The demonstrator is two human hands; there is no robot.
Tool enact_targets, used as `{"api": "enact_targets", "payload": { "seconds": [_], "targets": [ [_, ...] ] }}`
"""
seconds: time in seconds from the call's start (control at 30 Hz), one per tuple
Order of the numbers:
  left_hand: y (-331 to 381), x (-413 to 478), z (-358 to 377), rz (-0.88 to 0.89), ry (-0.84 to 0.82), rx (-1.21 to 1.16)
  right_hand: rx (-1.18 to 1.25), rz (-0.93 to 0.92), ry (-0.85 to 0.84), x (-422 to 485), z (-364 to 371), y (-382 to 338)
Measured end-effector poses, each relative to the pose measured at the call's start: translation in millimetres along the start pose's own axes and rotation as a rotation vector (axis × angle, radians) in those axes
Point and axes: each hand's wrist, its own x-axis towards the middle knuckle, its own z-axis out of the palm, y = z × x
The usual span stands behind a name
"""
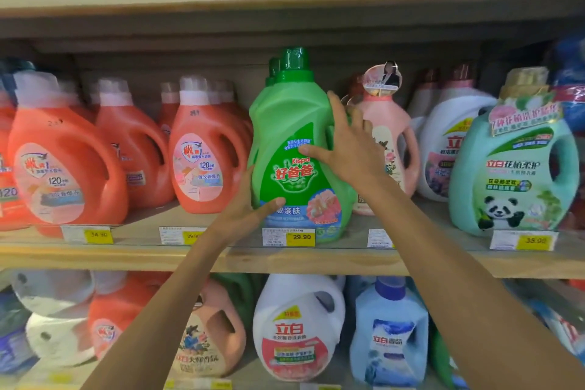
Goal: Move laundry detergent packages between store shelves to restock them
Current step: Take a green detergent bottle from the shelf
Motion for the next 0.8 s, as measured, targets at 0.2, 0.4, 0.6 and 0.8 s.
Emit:
{"api": "enact_targets", "payload": {
  "seconds": [0.2, 0.4, 0.6, 0.8],
  "targets": [
    [1.9, -1.8, 0.8, -0.023, -0.012, -0.023, 0.015, -0.006, -0.011, -0.2, 1.9, -1.0],
    [5.8, -1.9, -5.8, -0.078, 0.027, 0.051, 0.000, 0.040, -0.048, -5.0, -2.0, -9.4],
    [24.3, -18.6, -27.2, -0.150, -0.085, 0.435, -0.246, 0.031, -0.151, -43.1, -23.6, -17.7],
    [58.6, -74.7, -42.7, -0.050, -0.222, 0.799, -0.269, 0.019, -0.344, -122.7, -24.2, -21.4]
  ]
}}
